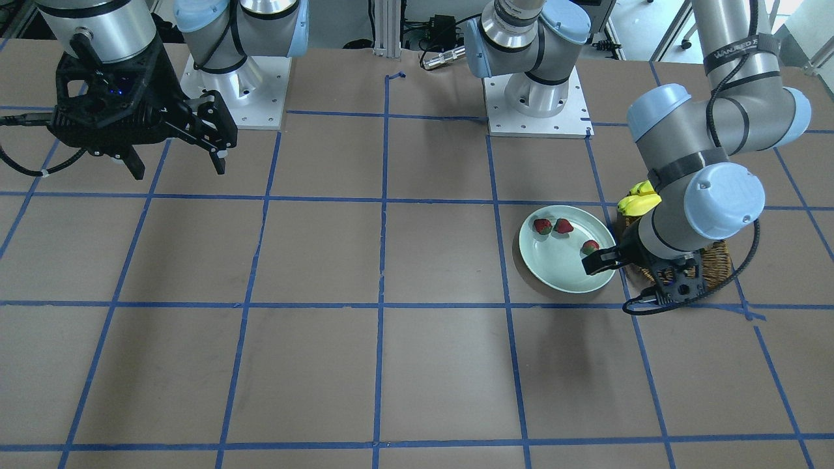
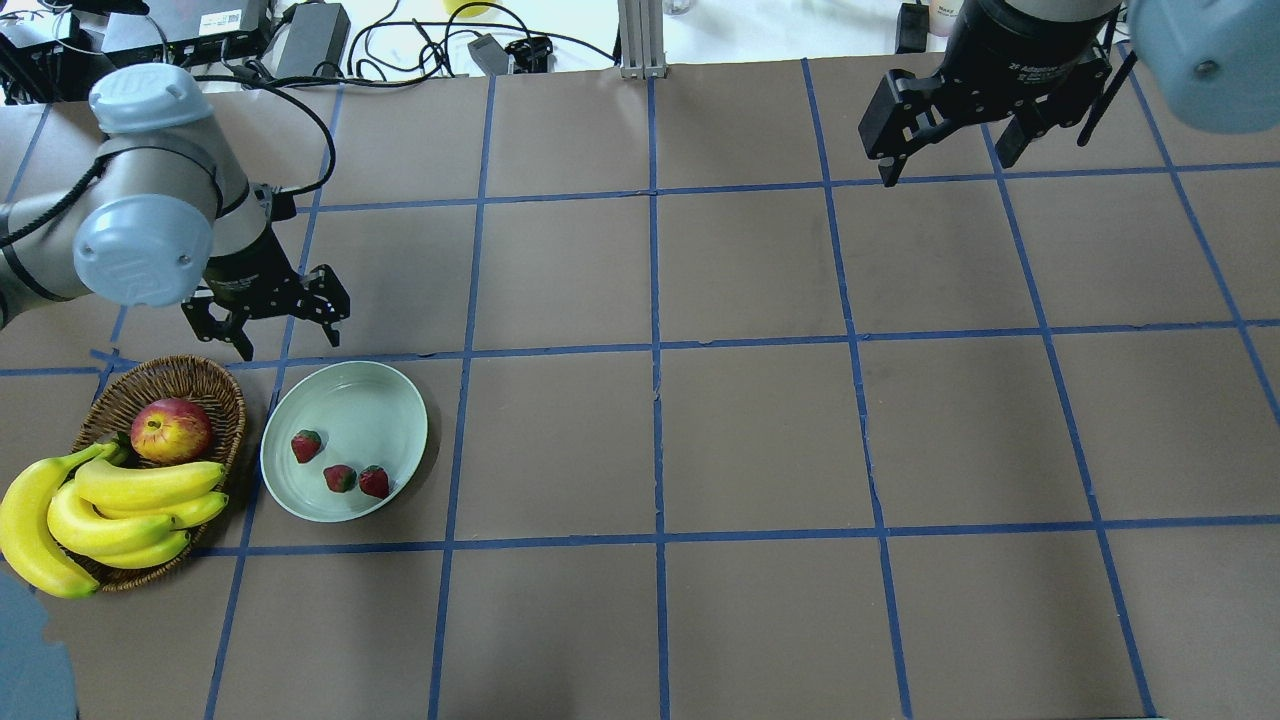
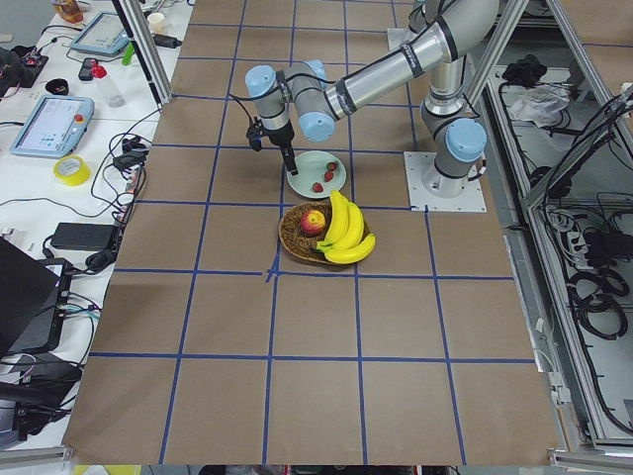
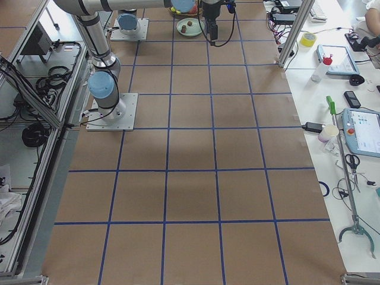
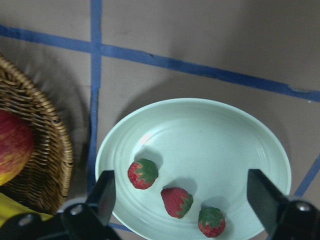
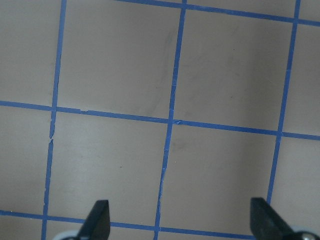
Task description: Collect all strawberries into plate
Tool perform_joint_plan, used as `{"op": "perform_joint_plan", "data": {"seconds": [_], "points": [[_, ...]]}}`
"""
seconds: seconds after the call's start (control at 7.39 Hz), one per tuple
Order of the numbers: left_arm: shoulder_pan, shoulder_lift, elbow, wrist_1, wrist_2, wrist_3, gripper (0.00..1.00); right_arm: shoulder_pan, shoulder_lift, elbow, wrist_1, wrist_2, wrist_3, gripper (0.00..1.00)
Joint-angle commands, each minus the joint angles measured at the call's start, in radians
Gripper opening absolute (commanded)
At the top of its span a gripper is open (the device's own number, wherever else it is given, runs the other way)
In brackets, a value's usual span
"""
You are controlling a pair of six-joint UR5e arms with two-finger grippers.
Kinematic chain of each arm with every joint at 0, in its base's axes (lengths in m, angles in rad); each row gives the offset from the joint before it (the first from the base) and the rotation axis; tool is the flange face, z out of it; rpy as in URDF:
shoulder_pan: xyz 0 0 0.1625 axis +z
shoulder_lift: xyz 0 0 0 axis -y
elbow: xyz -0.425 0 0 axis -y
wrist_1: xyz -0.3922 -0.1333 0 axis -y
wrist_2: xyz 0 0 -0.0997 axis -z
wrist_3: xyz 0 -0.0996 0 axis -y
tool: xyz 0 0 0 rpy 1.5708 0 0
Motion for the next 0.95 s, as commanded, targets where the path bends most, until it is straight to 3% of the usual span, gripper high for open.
{"op": "perform_joint_plan", "data": {"seconds": [0.0,0.41,0.54,0.81], "points": [[0.006,0.011,0.029,-0.003,0.013,0.0,1.0,0.001,0.002,0.0,0.0,0.001,0.0,1.0],[-0.003,0.051,0.068,-0.009,0.002,0.071,1.0,0.003,0.0,0.0,0.0,0.001,0.0,1.0],[-0.038,0.056,0.095,-0.026,-0.051,0.036,1.0,0.004,0.0,0.0,0.0,0.001,0.0,1.0],[-0.127,0.133,0.122,-0.093,-0.061,0.028,1.0,0.004,0.0,0.0,0.0,0.001,0.0,1.0]]}}
